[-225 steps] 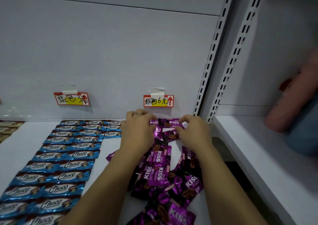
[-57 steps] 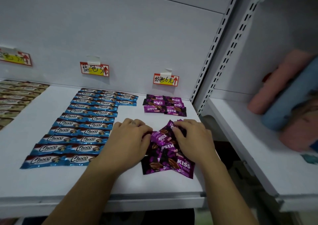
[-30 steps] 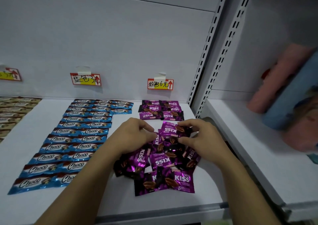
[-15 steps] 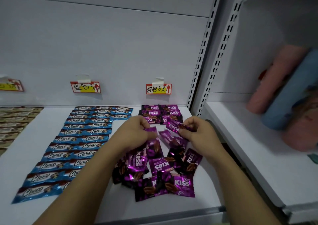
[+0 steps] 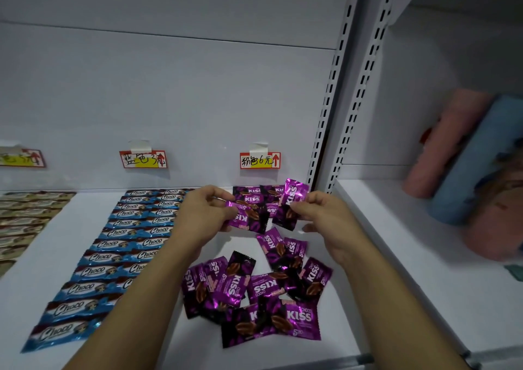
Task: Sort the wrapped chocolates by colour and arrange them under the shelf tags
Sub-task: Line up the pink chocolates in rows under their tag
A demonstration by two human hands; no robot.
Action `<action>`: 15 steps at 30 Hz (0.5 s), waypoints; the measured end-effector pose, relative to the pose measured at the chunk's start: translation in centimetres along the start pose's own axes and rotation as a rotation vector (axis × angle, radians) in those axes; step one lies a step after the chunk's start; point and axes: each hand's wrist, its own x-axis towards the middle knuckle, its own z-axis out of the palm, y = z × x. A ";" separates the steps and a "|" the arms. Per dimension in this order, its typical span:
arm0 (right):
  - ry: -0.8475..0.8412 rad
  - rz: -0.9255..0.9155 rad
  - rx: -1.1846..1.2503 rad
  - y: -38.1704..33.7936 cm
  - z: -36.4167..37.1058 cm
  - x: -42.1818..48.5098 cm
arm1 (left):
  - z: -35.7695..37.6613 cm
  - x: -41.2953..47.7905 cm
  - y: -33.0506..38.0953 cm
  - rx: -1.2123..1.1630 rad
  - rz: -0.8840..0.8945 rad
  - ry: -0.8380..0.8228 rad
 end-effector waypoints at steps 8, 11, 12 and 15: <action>0.027 0.025 0.129 1.0 1.1 0.8 | 1.7 0.2 -1.6 0.264 0.145 0.160; 0.108 0.032 0.088 1.8 1.0 0.8 | 1.8 0.3 -2.1 0.397 0.164 0.157; 0.151 0.024 0.060 2.1 0.9 0.9 | 1.9 0.4 -2.2 0.431 0.172 0.149; 0.241 0.003 -0.017 2.8 0.7 1.1 | 2.2 0.5 -2.5 0.498 0.199 0.135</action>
